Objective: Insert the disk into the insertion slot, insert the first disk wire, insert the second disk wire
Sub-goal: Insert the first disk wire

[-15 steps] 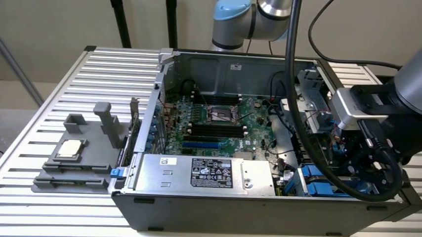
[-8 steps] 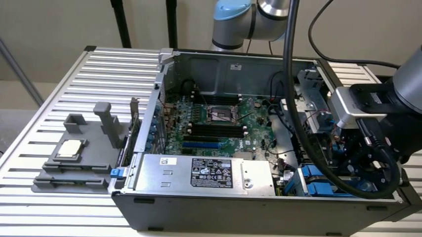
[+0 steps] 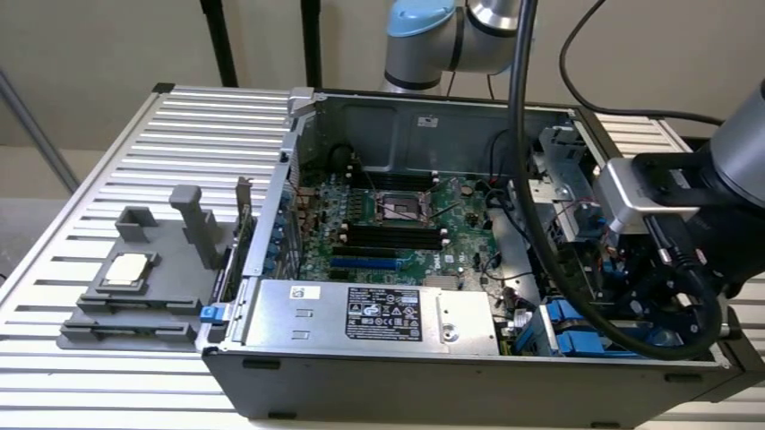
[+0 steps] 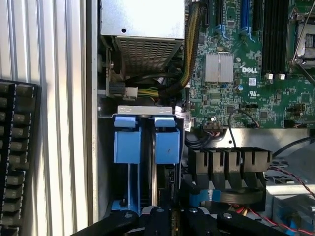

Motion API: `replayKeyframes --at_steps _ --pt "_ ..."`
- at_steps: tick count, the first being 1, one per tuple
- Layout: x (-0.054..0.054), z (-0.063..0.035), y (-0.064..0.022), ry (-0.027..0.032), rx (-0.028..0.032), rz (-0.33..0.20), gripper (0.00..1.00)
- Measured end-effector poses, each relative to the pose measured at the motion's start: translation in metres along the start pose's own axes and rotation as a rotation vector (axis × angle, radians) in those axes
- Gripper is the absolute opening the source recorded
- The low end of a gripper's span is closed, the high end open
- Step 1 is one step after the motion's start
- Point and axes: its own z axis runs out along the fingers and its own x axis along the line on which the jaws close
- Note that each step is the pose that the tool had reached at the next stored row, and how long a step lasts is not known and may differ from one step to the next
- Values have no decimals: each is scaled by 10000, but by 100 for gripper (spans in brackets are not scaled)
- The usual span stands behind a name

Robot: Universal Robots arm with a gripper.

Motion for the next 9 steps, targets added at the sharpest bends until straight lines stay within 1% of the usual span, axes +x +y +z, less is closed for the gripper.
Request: replayKeyframes --at_steps 4,7,9 --pt "2 18 12 7 54 2 16" --pt "3 35 15 9 84 4 16" --pt "3 43 15 13 94 6 16"
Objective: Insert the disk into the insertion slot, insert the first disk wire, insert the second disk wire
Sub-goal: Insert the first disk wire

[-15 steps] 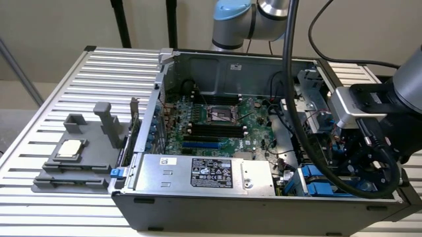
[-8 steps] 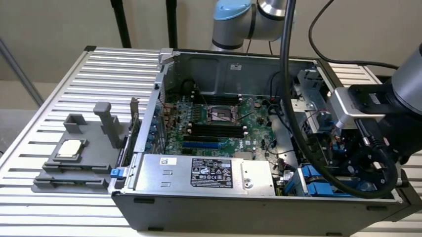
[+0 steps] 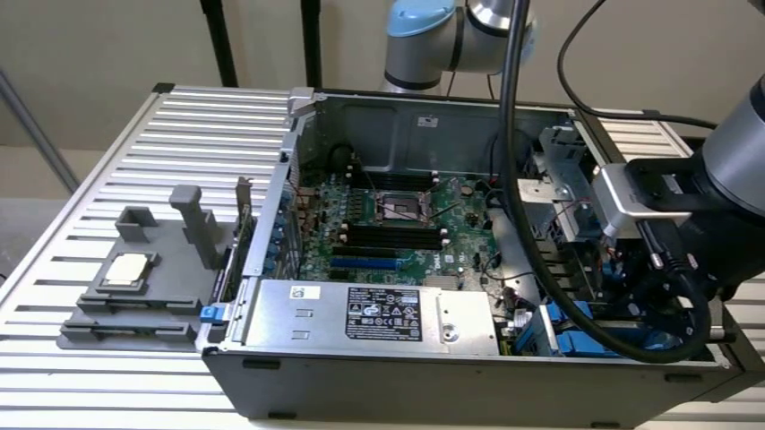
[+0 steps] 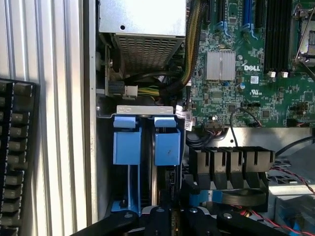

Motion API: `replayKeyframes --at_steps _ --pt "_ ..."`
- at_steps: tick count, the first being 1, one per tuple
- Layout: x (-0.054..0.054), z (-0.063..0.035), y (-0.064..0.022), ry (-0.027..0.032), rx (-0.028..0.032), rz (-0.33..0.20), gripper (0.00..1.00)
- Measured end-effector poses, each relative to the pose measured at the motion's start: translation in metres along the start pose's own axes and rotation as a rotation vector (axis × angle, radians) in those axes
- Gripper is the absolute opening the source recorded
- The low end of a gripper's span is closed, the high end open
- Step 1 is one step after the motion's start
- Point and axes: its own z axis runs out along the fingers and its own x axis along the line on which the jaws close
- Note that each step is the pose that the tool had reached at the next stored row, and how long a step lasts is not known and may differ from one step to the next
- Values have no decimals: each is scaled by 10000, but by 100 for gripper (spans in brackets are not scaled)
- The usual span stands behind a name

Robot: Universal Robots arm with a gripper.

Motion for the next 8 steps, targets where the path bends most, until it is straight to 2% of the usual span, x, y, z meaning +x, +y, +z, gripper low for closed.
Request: replayKeyframes --at_steps 8 --pt "-5 -4 0 9 4 23 18"
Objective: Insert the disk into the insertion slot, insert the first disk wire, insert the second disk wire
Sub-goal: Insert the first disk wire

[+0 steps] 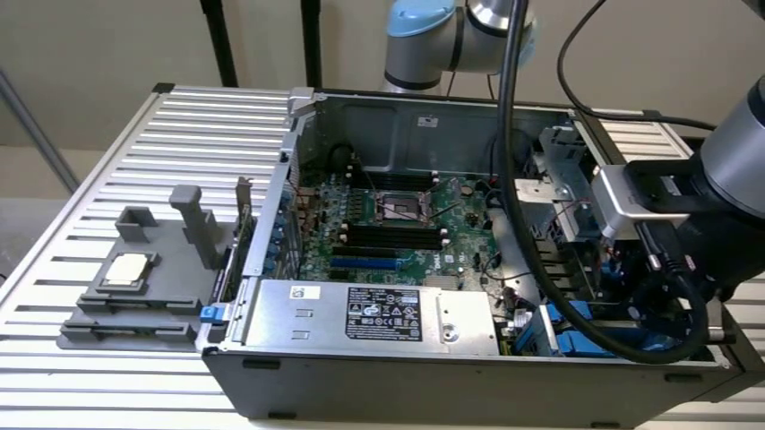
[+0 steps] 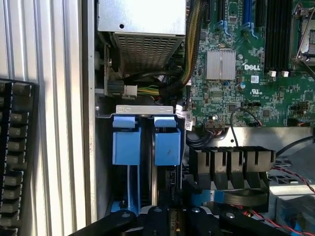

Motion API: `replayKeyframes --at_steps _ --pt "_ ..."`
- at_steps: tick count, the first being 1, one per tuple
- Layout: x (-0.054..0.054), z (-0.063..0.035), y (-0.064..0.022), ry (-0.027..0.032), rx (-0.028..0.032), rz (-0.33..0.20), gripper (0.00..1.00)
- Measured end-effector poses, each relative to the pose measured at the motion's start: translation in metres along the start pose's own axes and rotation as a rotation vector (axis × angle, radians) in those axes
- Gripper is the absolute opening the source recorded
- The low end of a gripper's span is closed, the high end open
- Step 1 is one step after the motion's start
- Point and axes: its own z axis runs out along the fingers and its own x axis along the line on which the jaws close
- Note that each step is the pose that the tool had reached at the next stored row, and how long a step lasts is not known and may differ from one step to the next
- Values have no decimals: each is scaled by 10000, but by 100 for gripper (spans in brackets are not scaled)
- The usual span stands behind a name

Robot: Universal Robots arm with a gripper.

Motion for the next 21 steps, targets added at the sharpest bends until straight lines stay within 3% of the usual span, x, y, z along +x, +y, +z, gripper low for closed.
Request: replayKeyframes --at_steps 1,4,7,11,21 --pt "-2 -17 -1 0 -2 3 25" --pt "-13 -119 -9 1 -13 14 25" --pt "-41 -372 -31 3 -17 20 25" --pt "-60 -544 -44 6 -16 18 25" --pt "-69 -588 85 9 5 17 25"
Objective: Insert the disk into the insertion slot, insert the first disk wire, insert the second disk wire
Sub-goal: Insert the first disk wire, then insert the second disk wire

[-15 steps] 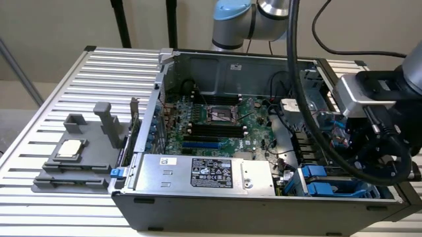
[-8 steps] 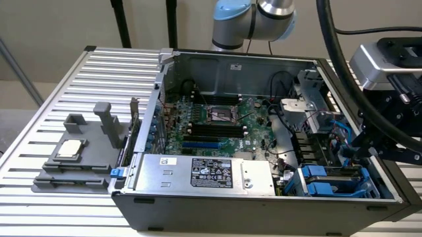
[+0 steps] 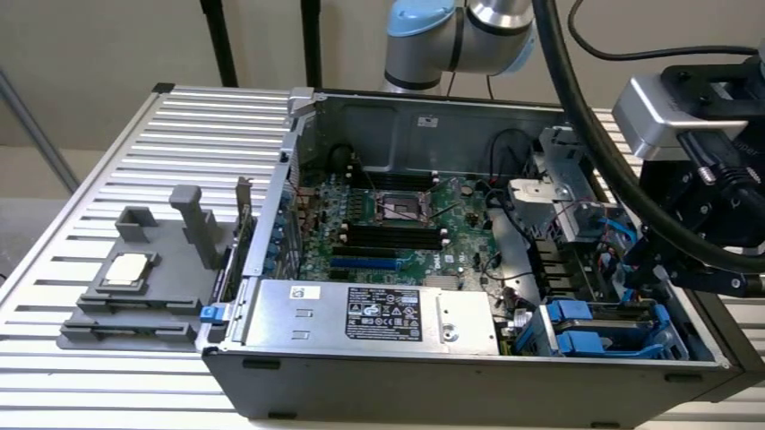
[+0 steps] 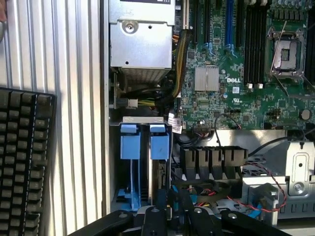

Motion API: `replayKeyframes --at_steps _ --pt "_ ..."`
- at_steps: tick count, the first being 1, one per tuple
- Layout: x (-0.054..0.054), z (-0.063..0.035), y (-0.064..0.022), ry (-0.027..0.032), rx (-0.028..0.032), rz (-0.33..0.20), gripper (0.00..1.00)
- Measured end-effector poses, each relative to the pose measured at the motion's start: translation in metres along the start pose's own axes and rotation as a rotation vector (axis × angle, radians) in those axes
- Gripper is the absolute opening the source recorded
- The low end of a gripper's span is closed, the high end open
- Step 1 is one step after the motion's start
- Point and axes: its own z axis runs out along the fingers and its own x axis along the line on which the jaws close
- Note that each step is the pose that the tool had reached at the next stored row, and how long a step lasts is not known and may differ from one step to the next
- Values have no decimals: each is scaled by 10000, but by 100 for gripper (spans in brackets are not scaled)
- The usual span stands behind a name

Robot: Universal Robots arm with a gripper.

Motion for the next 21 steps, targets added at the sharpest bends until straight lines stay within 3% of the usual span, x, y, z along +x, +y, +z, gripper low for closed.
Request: replayKeyframes --at_steps 15,18,21 --pt "-3 8 -13 4 9 -1 25" --pt "-9 22 -13 69 10 -7 25" --pt "-8 38 -12 120 11 -12 33"
